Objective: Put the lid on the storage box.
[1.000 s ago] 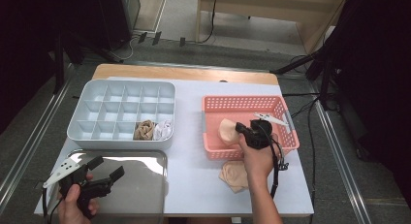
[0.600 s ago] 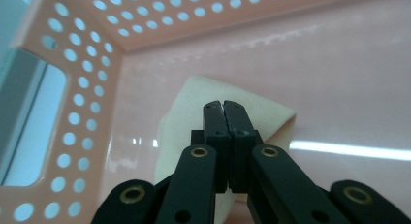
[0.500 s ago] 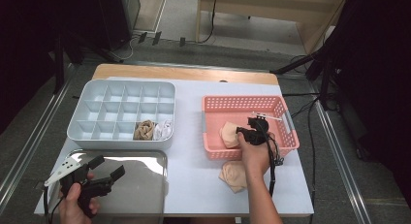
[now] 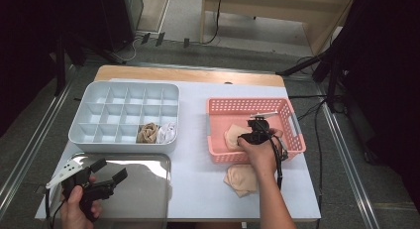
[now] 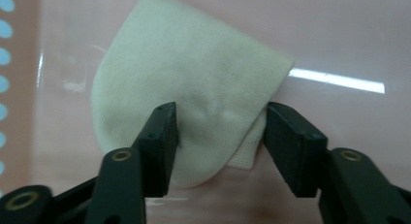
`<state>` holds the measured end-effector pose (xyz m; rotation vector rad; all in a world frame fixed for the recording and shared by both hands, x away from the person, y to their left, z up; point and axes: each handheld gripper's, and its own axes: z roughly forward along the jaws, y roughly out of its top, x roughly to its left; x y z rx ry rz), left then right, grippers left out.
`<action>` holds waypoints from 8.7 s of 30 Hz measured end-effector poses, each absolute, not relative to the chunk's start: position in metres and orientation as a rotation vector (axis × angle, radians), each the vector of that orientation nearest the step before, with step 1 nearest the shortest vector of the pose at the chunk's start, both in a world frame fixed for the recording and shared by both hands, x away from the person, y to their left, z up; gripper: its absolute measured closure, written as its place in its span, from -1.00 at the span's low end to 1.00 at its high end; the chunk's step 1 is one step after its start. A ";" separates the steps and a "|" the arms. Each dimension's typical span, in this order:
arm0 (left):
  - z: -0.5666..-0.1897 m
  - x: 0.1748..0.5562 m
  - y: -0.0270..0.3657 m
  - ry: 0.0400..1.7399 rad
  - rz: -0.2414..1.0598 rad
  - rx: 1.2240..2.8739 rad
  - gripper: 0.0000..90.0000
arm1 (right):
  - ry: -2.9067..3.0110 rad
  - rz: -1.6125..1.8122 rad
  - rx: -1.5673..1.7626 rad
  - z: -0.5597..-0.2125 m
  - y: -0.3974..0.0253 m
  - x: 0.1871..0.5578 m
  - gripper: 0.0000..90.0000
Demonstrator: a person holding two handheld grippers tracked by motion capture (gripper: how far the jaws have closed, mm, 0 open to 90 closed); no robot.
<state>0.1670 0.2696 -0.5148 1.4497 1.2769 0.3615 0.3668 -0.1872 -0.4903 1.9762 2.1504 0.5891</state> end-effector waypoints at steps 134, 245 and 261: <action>-0.509 0.165 0.196 1.191 0.384 1.597 -0.97 | 1.877 1.335 1.434 -0.528 -0.204 0.183 0.25; -0.513 0.157 0.163 1.097 0.265 1.659 -0.97 | 2.082 1.365 1.317 -0.541 -0.124 0.161 0.85; -0.512 0.155 0.163 1.098 0.263 1.656 -0.97 | 2.144 1.389 1.331 -0.527 -0.194 0.162 0.84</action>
